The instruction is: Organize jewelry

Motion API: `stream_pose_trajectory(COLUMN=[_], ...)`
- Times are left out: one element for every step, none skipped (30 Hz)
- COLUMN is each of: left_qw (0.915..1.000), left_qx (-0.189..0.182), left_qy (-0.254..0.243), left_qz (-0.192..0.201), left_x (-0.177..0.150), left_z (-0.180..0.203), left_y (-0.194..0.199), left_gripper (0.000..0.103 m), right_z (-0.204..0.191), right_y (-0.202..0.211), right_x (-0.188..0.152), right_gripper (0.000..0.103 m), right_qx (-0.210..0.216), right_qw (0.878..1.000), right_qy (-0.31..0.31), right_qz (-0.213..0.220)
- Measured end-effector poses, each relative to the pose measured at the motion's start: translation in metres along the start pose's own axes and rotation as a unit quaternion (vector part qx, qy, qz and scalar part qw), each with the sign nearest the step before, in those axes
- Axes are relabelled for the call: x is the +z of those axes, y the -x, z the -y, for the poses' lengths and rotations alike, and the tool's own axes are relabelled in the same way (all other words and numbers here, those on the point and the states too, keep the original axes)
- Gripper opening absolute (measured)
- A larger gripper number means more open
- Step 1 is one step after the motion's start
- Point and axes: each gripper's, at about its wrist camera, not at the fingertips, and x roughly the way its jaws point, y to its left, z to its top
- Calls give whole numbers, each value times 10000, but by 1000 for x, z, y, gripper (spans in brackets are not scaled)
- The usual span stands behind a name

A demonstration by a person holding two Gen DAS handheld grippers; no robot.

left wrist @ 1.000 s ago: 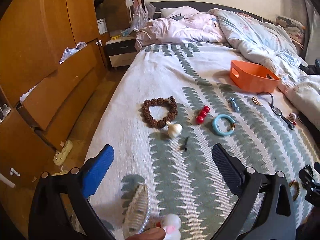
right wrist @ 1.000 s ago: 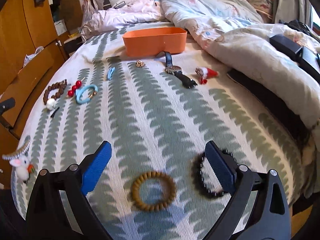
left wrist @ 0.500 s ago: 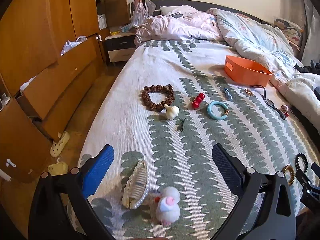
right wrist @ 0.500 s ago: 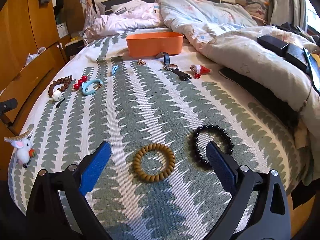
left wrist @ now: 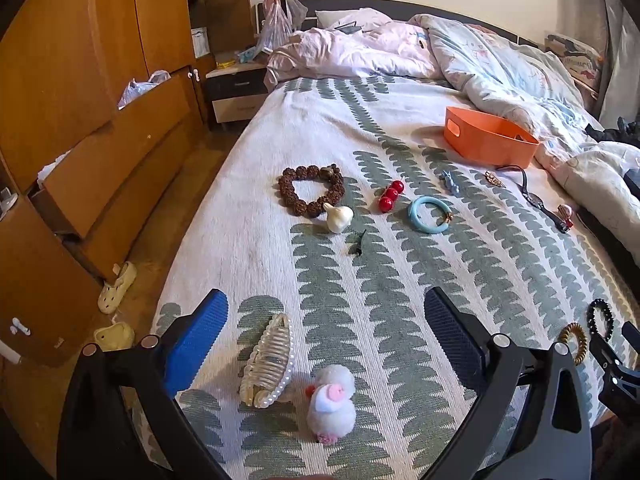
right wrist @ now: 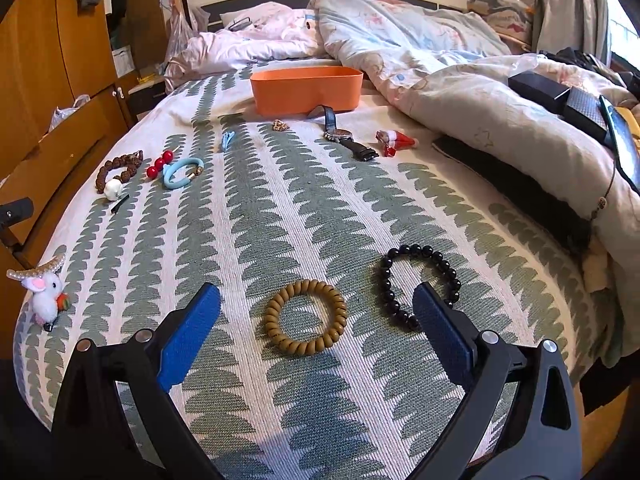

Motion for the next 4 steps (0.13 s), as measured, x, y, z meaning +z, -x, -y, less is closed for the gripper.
stream_pose_trajectory(left_qw=[10000,10000,10000,9999], left_qx=[-4,-41,-75,-91], left_qy=[-3,-8,-3,-1], left_qz=[1,-18,-42,-71], left_x=[0,0,0,-1], left_z=[0,0,0,0], left_y=[0,-1,-1,-2], left_gripper=[97,97,97,97], right_z=[0,0,0,0], right_y=[0,0,-1,0], right_x=[0,0,0,0], right_gripper=[97,97,97,97], right_qx=[10,14,7,-9], right_qw=[10000,10000,10000,10000], right_qy=[-3,-4,0,-2], right_qz=[1,-3,-16,-19])
